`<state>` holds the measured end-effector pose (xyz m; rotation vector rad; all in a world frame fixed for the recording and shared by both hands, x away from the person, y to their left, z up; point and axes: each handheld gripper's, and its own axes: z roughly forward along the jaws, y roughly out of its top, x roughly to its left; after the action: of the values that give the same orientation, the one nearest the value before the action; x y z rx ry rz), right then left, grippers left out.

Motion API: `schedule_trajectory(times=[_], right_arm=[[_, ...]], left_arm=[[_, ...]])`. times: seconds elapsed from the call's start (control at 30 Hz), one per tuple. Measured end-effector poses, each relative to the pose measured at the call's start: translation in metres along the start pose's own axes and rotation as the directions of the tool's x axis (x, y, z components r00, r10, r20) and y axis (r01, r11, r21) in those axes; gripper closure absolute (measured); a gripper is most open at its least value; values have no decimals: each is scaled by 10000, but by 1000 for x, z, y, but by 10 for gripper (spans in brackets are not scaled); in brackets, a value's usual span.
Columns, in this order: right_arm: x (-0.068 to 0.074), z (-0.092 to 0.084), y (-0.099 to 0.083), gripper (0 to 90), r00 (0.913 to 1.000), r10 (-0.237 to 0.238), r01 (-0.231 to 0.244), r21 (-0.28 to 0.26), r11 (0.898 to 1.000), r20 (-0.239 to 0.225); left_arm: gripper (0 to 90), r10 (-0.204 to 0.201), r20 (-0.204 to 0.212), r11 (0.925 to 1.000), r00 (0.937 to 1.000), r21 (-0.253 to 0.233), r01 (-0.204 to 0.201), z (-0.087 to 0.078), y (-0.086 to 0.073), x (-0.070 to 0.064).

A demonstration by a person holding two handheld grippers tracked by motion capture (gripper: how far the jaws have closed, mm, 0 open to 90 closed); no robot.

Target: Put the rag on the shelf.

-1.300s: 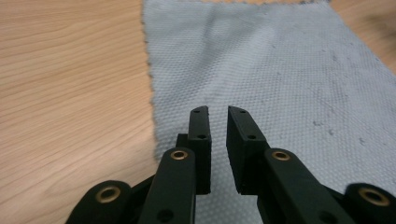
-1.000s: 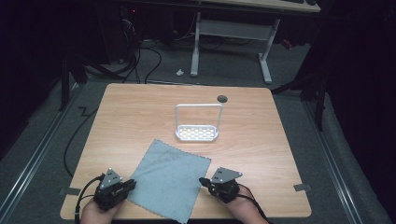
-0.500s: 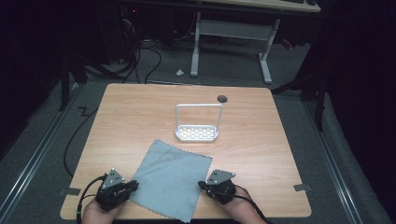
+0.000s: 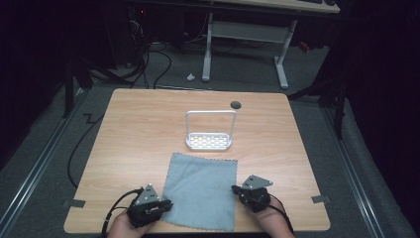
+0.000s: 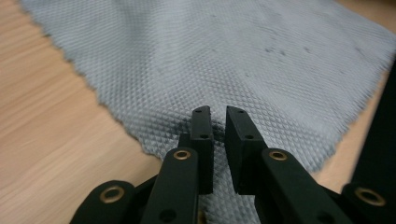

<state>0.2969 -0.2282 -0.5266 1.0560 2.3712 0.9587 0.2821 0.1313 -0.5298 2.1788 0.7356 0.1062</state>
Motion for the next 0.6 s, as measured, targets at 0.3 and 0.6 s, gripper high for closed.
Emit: schedule_trajectory(times=[0.3,0.6], right_arm=[[-21,-11,-12,900,9943,632,-632,-26,9980,861],[-20,-6,-6,900,9938,697,-669,-345,9972,868]], left_arm=[[789,847,870,9962,9926,129,-861,21,17,-26],[770,-274,-654,9986,9975,-466,244,28,34,14]])
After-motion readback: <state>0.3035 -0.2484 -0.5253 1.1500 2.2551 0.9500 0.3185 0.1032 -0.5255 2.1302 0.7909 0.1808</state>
